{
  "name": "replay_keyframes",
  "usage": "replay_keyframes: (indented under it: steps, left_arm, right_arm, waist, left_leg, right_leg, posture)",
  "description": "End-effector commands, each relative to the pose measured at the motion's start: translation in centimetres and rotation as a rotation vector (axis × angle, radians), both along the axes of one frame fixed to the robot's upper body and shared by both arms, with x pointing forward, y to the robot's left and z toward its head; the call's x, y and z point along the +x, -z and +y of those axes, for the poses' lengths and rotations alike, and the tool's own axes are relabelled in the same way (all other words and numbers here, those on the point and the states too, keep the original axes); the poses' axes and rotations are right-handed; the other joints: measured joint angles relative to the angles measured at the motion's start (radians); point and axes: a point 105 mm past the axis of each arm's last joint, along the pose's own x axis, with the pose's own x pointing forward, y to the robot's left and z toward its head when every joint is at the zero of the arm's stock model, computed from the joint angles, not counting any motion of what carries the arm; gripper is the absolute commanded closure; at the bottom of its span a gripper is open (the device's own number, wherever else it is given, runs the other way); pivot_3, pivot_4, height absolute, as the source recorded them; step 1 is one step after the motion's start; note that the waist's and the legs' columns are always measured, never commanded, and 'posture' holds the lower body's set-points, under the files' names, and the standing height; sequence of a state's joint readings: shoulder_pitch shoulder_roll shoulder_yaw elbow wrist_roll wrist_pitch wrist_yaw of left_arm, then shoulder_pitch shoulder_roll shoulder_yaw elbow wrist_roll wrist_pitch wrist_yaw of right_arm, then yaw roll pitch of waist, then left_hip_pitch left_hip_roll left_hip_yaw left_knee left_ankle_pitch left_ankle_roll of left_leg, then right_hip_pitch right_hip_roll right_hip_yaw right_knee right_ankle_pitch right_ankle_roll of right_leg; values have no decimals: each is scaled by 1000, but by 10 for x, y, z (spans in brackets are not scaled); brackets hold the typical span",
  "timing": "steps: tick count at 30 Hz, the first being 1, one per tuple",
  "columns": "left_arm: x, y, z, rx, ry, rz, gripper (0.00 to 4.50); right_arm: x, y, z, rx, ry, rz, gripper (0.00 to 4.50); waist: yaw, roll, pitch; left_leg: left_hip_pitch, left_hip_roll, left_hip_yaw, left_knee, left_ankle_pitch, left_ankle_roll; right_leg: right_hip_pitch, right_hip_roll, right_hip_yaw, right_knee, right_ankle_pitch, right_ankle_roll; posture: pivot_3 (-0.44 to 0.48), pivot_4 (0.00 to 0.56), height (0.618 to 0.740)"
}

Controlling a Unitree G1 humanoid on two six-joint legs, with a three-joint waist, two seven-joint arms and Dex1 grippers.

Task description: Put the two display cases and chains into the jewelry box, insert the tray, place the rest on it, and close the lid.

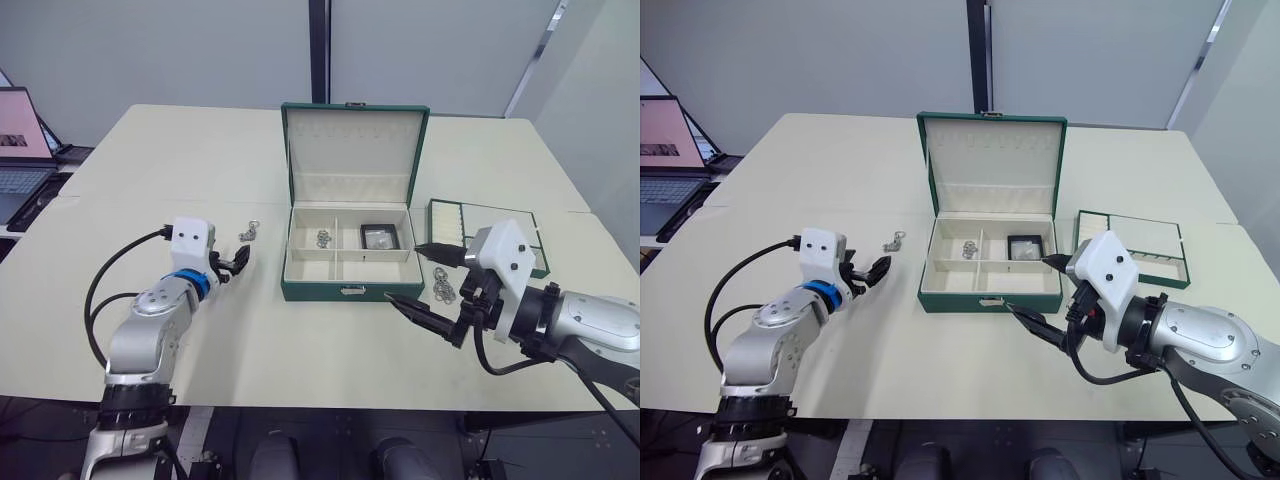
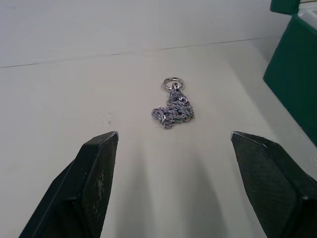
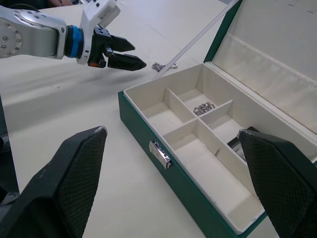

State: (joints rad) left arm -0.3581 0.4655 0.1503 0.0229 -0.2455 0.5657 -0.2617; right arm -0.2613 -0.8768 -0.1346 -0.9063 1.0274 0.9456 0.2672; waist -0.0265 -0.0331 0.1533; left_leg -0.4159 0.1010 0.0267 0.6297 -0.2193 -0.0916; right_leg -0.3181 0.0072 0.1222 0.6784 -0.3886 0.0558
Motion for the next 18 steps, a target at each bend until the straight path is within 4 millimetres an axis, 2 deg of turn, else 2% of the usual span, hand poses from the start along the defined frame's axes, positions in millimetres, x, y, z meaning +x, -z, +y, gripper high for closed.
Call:
replay_keyframes:
  steps: [1, 5, 18]
  left_arm:
    - [9, -8, 1, 18, -12, -42, 738]
    - [17, -6, -4, 16, 7, -28, 48]
    - [41, 7, -21, 48, 17, 3, 48]
  right_arm:
    - [-1, -9, 0, 1, 4, -56, 0]
    - [0, -12, 1, 3, 5, -63, 0]
    - [2, -16, 1, 0, 18, -73, 0]
  waist:
    - [0, 0, 0]
    - [1, 0, 0]
    - [5, 0, 0]
  left_leg:
    - [0, 0, 0, 0, 1, -1]
    - [0, 0, 0, 0, 1, -2]
    - [0, 0, 0, 0, 1, -2]
  right_leg:
    - [0, 0, 0, 0, 0, 0]
    - [0, 0, 0, 0, 0, 0]
    - [0, 0, 0, 0, 0, 0]
  posture:
    - [0, 150, 740]
    - [0, 150, 740]
    - [0, 150, 740]
